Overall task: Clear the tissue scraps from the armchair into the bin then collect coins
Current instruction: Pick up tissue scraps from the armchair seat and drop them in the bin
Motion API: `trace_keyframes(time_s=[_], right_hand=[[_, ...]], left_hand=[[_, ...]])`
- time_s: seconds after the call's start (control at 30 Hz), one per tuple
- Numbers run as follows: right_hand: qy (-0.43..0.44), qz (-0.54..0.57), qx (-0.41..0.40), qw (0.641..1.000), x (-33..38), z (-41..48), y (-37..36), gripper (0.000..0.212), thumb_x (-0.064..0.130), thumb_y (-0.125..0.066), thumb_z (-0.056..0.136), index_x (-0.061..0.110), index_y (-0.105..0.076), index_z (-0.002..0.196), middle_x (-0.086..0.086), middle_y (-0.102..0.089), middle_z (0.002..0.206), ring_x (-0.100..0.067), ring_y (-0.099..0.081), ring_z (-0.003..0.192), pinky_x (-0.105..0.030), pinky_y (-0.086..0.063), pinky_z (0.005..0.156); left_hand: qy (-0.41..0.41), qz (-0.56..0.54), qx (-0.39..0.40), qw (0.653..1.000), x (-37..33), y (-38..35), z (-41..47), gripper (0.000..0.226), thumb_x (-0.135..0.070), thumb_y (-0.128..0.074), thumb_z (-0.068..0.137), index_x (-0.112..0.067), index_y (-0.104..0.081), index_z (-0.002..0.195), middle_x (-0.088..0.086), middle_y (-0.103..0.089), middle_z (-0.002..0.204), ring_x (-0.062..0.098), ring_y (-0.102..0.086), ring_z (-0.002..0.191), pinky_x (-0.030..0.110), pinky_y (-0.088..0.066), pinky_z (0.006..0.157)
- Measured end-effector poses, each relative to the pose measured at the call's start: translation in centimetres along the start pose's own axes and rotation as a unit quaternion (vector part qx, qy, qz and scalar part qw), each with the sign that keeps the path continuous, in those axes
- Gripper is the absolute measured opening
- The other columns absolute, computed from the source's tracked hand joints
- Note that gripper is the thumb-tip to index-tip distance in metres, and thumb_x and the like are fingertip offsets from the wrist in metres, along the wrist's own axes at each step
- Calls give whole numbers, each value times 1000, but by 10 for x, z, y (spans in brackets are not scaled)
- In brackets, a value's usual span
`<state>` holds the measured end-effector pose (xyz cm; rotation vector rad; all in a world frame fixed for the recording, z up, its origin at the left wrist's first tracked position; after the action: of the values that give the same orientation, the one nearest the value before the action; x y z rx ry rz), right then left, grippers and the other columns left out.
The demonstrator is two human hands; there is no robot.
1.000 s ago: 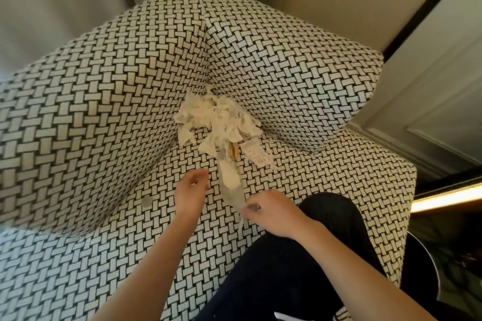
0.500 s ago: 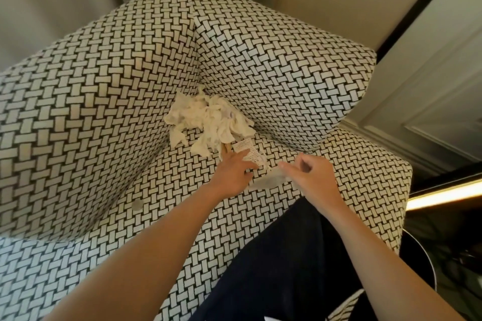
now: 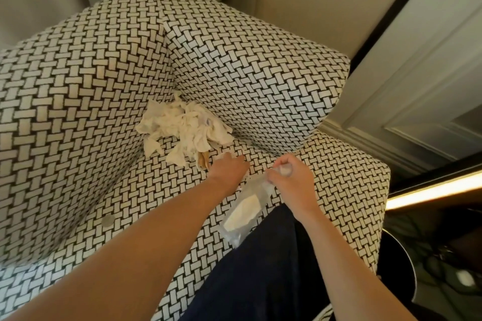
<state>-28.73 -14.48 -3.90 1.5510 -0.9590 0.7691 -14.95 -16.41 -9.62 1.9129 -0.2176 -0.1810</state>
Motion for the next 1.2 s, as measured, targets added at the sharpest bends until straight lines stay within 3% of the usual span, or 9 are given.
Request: trace_keyframes(time_s=[0.3, 0.4, 0.5, 0.6, 0.7, 0.8, 0.9, 1.03, 1.2], right_hand=[[0, -21, 9, 1000, -2, 3, -7, 8, 14, -70, 79, 15, -63, 82, 2, -64, 86, -11, -59, 85, -15, -42, 68], [4, -23, 0, 1000, -4, 3, -5, 7, 14, -70, 79, 15, -63, 82, 1, -64, 87, -12, -59, 86, -19, -46, 70], [13, -26, -8, 1000, -2, -1, -3, 6, 13, -70, 80, 15, -64, 82, 0, -64, 86, -13, -59, 84, -21, -49, 72], [29, -11, -45, 998, 3, -7, 4, 6, 14, -69, 81, 14, -64, 84, 2, -64, 85, -5, -57, 79, -5, -42, 63], [40, 14, -105, 994, 8, -14, 15, 4, 15, -68, 83, 15, -65, 85, 5, -64, 83, 1, -55, 77, 0, -38, 65], [6, 81, -171, 982, 5, -24, 34, 5, 18, -67, 84, 21, -63, 85, 12, -62, 84, 3, -54, 82, -9, -41, 70], [-33, 136, -230, 963, -4, -36, 61, 6, 22, -67, 84, 23, -63, 87, 13, -62, 84, -1, -57, 82, -14, -42, 71], [-75, 174, -301, 935, -29, -53, 111, 5, 22, -67, 82, 23, -64, 86, 12, -62, 82, -4, -58, 79, -22, -48, 74], [-122, 184, -389, 894, -70, -77, 186, 7, 22, -65, 84, 23, -69, 90, 9, -65, 86, -7, -59, 86, -27, -49, 80]], left_hand=[[-37, 82, -8, 996, -12, 2, -18, 29, -3, -55, 88, -11, -52, 116, 5, -58, 114, 23, -61, 95, 31, -42, 65], [19, 48, -13, 999, -2, 1, -23, 21, -6, -53, 89, -14, -57, 107, 1, -62, 102, 20, -61, 91, 33, -44, 69], [118, -89, -48, 988, 18, 7, -30, 20, -9, -45, 90, -15, -65, 93, 1, -66, 89, 19, -62, 80, 30, -48, 64], [186, -241, -84, 949, 38, 15, -39, 20, -18, -49, 88, -16, -68, 84, 1, -67, 80, 18, -62, 70, 31, -54, 62], [219, -390, -130, 885, 46, 32, -47, 26, -22, -61, 85, -15, -67, 110, 0, -68, 82, 14, -60, 60, 29, -54, 54], [222, -501, -146, 824, 36, 54, -47, 39, -13, -67, 80, -12, -63, 119, -4, -64, 80, 18, -64, 62, 32, -57, 56], [198, -568, -151, 784, 13, 77, -40, 38, -7, -70, 79, -10, -62, 116, -6, -61, 78, 24, -68, 78, 41, -59, 71], [170, -638, -129, 740, -32, 93, -23, 27, -8, -67, 83, -9, -64, 110, 6, -68, 99, 22, -66, 89, 34, -57, 76], [164, -695, -79, 695, -116, 95, -3, 26, -7, -66, 84, -10, -66, 109, 7, -67, 100, 19, -65, 89, 31, -56, 75]])
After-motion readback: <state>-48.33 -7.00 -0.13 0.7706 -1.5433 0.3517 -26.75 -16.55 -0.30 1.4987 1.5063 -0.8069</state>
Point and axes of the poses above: each hand's wrist, its own z-axis towards the middle knuckle, its own y-axis out of the back of the hand, x = y × z, the point moved 6 cm from there along z, towards the middle knuckle
